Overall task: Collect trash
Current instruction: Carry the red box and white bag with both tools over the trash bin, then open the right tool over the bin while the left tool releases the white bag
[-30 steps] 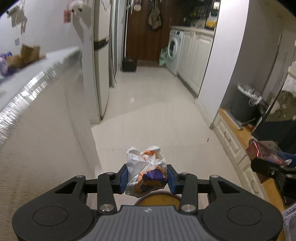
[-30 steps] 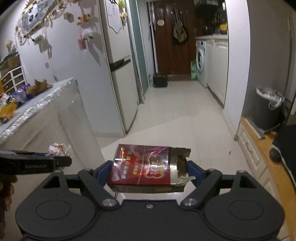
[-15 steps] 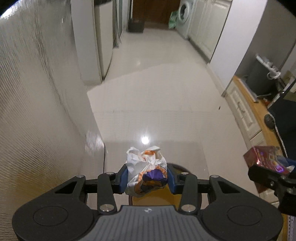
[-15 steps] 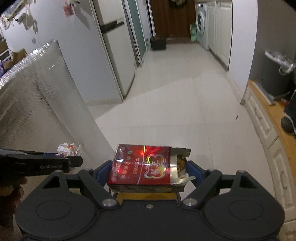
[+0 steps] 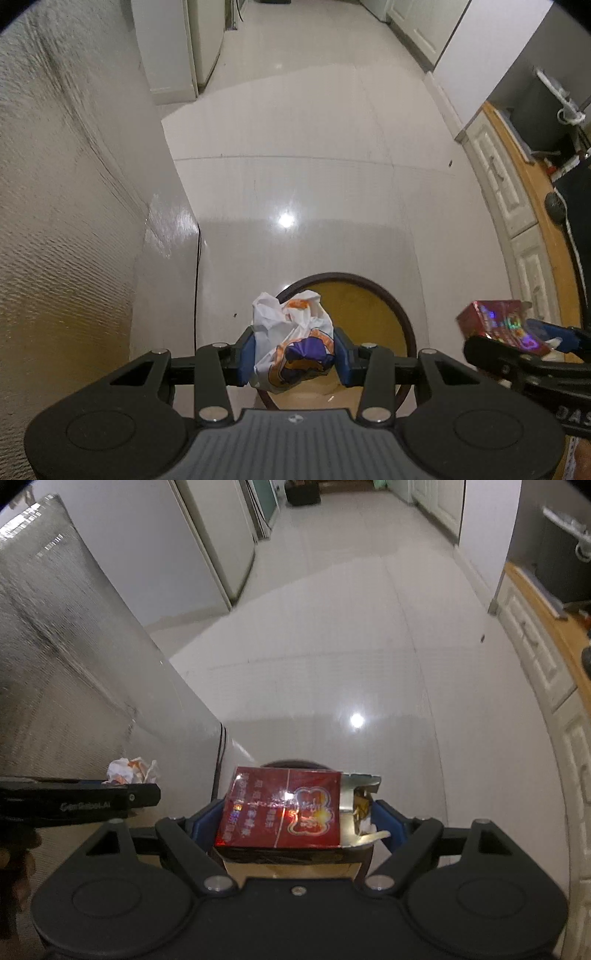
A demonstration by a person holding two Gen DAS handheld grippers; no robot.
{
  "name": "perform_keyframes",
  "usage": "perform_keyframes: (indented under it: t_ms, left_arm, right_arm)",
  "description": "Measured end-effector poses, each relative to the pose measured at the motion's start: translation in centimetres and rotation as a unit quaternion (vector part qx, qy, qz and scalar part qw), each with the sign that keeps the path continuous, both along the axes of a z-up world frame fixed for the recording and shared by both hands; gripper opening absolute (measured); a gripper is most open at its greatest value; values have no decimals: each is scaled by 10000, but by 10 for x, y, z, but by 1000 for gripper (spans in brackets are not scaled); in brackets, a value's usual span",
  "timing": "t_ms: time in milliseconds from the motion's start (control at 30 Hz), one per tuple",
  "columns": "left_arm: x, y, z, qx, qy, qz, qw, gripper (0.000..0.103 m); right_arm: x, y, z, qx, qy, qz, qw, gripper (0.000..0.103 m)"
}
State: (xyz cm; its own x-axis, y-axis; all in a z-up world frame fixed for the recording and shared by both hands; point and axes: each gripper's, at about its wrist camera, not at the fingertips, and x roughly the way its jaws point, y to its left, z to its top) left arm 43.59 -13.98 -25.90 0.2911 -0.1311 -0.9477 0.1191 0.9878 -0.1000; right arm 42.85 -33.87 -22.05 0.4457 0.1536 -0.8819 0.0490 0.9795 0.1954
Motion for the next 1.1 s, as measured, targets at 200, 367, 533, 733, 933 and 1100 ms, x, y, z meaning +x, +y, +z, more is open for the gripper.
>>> perform_keyframes:
  t_ms: [200, 367, 533, 733, 933, 1100]
  left_arm:
    - [5, -2, -16, 209, 177, -79, 9996, 43]
    - [10, -2, -26, 208, 320, -127, 9992, 43]
    - [14, -4, -31, 145, 400, -169, 9990, 43]
    - [17, -5, -38, 73, 458, -226, 9987, 44]
    - [16, -8, -43, -62, 528, -340, 9980, 45]
    - [14, -13, -45, -54, 527, -481, 9974, 51]
  right_arm:
    - [14, 8, -27, -172, 329, 165, 9992, 86]
    - [26, 7, -40, -36, 505, 43, 9987, 86]
    - [33, 4, -46, 226, 612, -46, 9979, 86]
    - [33, -2, -52, 484, 594, -185, 9969, 101]
    - [31, -7, -52, 448, 625, -149, 9969, 101]
    - [30, -8, -53, 323, 702, -148, 9969, 101]
